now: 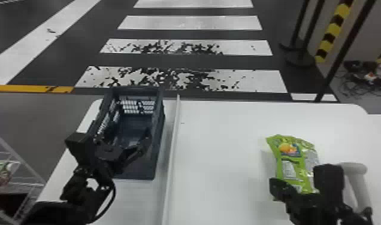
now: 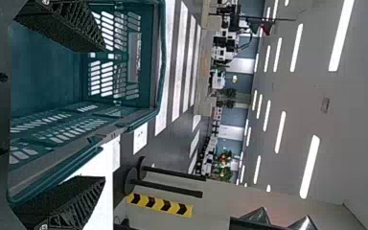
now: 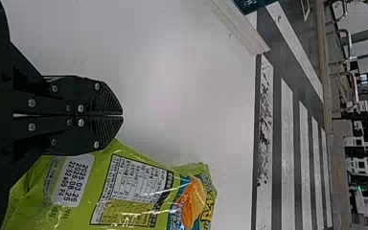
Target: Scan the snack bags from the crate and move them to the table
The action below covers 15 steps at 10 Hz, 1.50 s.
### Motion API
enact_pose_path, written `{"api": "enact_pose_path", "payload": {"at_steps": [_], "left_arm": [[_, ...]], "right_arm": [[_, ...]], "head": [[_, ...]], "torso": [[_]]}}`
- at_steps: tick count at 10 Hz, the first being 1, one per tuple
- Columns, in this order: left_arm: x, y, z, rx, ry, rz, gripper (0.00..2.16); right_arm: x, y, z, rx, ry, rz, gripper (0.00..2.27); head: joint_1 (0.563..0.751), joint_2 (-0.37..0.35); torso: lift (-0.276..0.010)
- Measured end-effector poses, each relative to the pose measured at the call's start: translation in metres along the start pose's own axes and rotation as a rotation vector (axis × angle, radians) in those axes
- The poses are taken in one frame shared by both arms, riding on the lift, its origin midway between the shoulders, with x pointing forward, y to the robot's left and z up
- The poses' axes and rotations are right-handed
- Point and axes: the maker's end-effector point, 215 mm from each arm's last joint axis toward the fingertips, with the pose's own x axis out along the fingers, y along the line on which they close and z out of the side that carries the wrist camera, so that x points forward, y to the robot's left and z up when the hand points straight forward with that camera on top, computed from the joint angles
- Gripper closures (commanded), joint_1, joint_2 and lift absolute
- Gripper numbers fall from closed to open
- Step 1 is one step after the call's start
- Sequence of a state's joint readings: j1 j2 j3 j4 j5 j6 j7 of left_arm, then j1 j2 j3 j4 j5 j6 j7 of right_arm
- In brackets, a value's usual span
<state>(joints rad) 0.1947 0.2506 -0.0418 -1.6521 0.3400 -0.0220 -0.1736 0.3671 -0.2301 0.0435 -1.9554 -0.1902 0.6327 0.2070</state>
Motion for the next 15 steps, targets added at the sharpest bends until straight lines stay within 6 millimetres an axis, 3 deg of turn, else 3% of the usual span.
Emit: {"api": "enact_pose_path", "payload": {"at_steps": [3,6,8,9,10,11,12,13,15], "left_arm": [[0.003,-0.014,0.034,-0.003,-0.061,-0.022,0.03],[0.002,-0.015,0.044,-0.01,-0.079,-0.023,0.03],[0.0,-0.012,0.044,-0.008,-0.078,-0.021,0.03],[-0.001,-0.013,0.046,-0.008,-0.08,-0.022,0.03],[-0.002,-0.014,0.047,-0.007,-0.082,-0.025,0.03],[-0.002,-0.015,0.048,-0.006,-0.082,-0.027,0.03],[-0.003,-0.015,0.048,-0.007,-0.081,-0.028,0.03],[-0.003,-0.015,0.048,-0.007,-0.08,-0.03,0.03],[-0.003,-0.015,0.048,-0.008,-0.08,-0.03,0.03]], "right_arm": [[-0.001,-0.008,-0.007,0.004,0.021,-0.015,2.24],[-0.003,-0.011,-0.008,0.006,0.03,-0.016,2.24],[-0.014,-0.001,0.013,0.019,-0.003,0.01,2.25],[-0.024,-0.006,0.028,0.029,-0.022,0.002,2.24],[-0.033,-0.024,0.042,0.041,-0.043,-0.028,2.02],[-0.043,-0.056,0.055,0.051,-0.066,-0.081,1.56],[-0.054,-0.092,0.065,0.049,-0.087,-0.142,0.49],[-0.065,-0.131,0.071,0.051,-0.102,-0.204,0.01],[-0.081,-0.193,0.066,0.07,-0.102,-0.299,0.01]], "head": [[0.695,0.03],[0.695,0.023],[0.695,0.035],[0.695,0.033],[0.695,0.012],[0.695,-0.022],[0.695,-0.045],[0.695,-0.115],[0.695,-0.183]], "torso": [[-0.095],[-0.095],[-0.095],[-0.095],[-0.095],[-0.095],[-0.095],[-0.095],[-0.095]]}}
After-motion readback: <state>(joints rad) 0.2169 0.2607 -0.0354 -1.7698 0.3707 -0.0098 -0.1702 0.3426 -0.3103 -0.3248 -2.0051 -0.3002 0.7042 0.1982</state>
